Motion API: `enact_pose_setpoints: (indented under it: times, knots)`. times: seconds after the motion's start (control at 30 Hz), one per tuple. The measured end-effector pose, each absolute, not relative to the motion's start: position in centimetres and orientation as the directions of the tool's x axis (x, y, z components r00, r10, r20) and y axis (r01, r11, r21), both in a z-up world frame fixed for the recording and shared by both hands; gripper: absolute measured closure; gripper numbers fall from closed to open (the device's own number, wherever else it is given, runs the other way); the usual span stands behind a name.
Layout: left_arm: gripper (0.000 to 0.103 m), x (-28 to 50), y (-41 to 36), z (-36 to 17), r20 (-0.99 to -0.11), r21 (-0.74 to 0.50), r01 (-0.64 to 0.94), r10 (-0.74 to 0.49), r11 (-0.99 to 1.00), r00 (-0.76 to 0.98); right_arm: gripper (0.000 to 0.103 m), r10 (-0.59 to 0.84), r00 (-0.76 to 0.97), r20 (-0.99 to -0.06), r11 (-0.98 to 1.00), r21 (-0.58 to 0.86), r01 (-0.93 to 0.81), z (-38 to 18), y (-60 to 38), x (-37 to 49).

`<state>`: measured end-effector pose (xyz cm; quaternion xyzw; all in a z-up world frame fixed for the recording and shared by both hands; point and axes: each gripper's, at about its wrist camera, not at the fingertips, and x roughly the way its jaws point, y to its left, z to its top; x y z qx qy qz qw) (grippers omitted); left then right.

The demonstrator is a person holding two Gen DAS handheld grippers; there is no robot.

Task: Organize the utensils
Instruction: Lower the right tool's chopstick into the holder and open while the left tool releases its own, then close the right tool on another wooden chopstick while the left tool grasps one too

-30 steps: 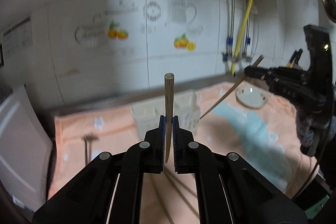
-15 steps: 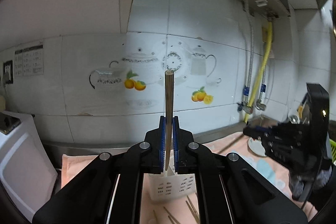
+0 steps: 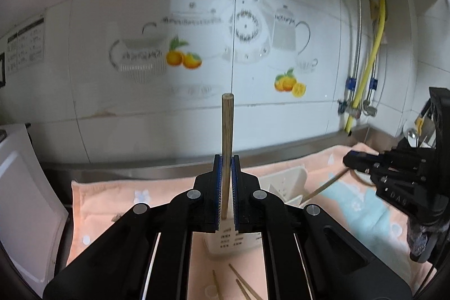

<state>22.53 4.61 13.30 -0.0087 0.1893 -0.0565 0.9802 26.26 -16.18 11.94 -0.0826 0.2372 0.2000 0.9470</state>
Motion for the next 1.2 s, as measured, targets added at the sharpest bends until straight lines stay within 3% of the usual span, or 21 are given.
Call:
enact_pose_setpoints:
  times: [0.17,0.23,0.3,0.6,1.2]
  knots:
    - [0.093,22.1,4.5,12.9,-0.385,-0.017,0.101,-0.100,0.995,0.917,0.082,0.342,0.822,-0.456,0.908,-0.066,-0.414,12.6,-16.8,25.3]
    - [0.079,21.5,4.4,12.9,-0.384,-0.009,0.098,-0.094,0.995,0.919,0.081,0.348,0.825,-0.445,0.907,-0.065,-0.417,13.0,-17.1,24.5]
    - [0.075,20.6,4.4,12.9,-0.377,0.003,0.092,-0.084,0.996,0.922,0.080,0.356,0.828,-0.432,0.905,-0.062,-0.421,13.2,-17.5,23.4]
    - [0.071,16.1,4.8,10.8,-0.430,0.006,0.088,-0.077,0.996,0.900,0.080,0.398,0.803,-0.444,0.884,-0.048,-0.465,11.3,-17.9,17.8]
    - [0.069,10.5,5.5,1.6,-0.609,-0.046,0.056,-0.072,0.997,0.790,0.080,0.326,0.715,-0.618,0.909,-0.002,-0.416,0.0,-19.3,12.0]
